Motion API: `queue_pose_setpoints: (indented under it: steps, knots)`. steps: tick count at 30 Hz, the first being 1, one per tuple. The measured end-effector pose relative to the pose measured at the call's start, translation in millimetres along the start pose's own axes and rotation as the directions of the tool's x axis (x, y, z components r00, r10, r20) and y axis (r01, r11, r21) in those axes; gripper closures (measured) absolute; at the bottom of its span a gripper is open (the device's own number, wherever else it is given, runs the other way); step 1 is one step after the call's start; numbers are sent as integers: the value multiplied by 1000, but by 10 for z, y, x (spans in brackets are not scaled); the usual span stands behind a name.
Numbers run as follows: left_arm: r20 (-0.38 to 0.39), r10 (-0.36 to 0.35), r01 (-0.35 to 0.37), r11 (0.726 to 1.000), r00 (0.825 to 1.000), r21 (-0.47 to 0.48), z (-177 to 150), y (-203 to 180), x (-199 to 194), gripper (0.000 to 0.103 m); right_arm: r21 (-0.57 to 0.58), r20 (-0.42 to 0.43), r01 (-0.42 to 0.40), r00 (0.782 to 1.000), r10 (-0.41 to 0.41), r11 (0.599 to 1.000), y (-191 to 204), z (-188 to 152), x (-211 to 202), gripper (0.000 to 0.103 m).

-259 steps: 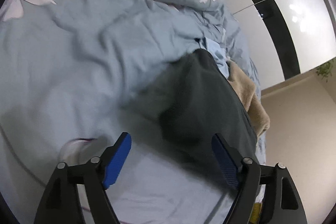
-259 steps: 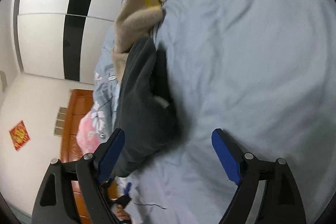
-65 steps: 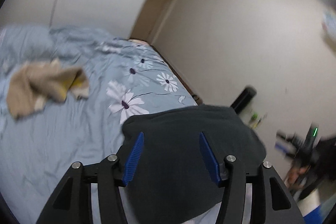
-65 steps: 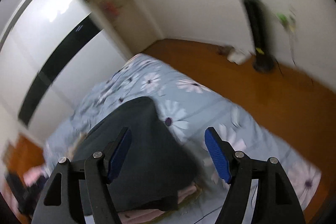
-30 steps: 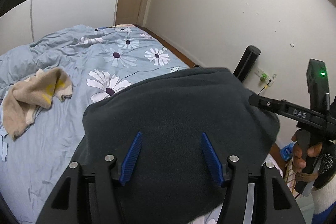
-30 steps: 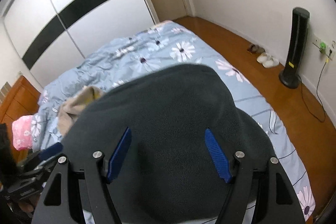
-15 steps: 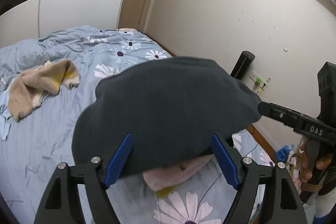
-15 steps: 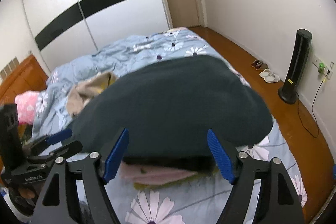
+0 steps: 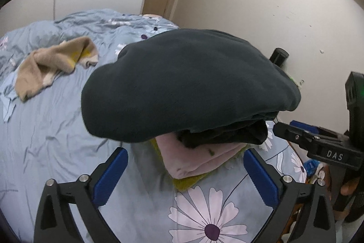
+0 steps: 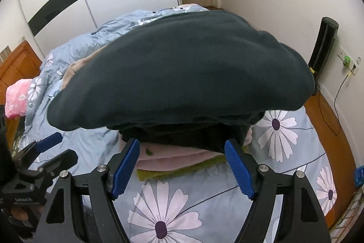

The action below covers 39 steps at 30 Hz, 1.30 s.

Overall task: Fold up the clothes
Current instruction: 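Open both grippers and withdraw them from the stacked jacket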

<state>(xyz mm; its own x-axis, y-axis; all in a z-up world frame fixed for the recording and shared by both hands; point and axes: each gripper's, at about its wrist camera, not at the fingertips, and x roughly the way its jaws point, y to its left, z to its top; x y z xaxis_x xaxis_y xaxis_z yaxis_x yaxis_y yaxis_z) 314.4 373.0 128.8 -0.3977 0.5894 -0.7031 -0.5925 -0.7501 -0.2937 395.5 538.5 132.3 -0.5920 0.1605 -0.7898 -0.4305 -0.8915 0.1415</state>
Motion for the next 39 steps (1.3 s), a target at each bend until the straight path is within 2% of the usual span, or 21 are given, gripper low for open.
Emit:
queue_pose_setpoints:
  steps: [2,4,10,12,33,39]
  knots:
    - [-6,12,-12,1000,1000,-15,-26,42,33,0,6,-5,-1,1000,1,1000,-6,-8,22,22]
    - [-15,33,-33,999,999,-24,-56,71,67,0,8,-8,8,1000,-8,1000,-5,-18,45,11]
    - [-18,55,-56,997,998,-59,-109,151,117,0,8,-5,10,1000,-10,1000,14,-35,63,9]
    - [-22,62,-64,996,998,-67,-115,168,134,0,0,-1,16,1000,-16,1000,17,-33,67,4]
    - [-19,131,-132,989,991,-74,-125,206,270,0,-6,9,40,999,-40,999,-90,-13,149,0]
    - [-12,168,-169,985,986,-28,-164,150,317,0,-37,43,81,996,-80,996,-99,-43,147,0]
